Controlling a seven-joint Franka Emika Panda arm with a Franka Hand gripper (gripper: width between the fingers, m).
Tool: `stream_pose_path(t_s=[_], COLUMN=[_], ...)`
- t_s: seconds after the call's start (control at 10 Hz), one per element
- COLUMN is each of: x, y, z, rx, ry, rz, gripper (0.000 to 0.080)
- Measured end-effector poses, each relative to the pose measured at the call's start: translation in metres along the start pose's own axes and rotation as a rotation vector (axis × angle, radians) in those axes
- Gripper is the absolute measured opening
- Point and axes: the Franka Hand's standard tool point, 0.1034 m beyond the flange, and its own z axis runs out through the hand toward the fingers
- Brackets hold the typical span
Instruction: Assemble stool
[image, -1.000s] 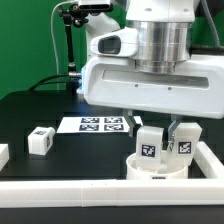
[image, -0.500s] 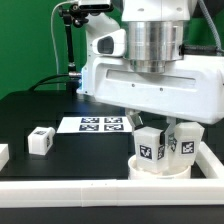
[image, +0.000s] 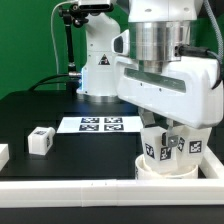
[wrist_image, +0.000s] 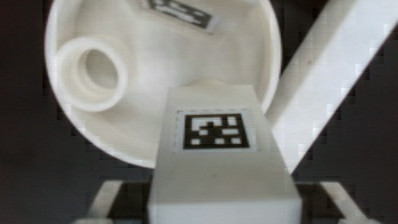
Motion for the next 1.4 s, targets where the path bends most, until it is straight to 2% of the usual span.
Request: stream_pose_path(t_s=[0.5, 1.0, 1.4], x=[-0.015, -0.031, -0.034], y=[-0.008, -0.012, -0.014], z=[0.002, 0.004, 0.004], rx=[0.027, 0.020, 0.022], ry=[-0.040, -0.098, -0.127], rz=[0.412, 0.780, 0.853], gripper=[0.0340, 0.0340, 0.0340])
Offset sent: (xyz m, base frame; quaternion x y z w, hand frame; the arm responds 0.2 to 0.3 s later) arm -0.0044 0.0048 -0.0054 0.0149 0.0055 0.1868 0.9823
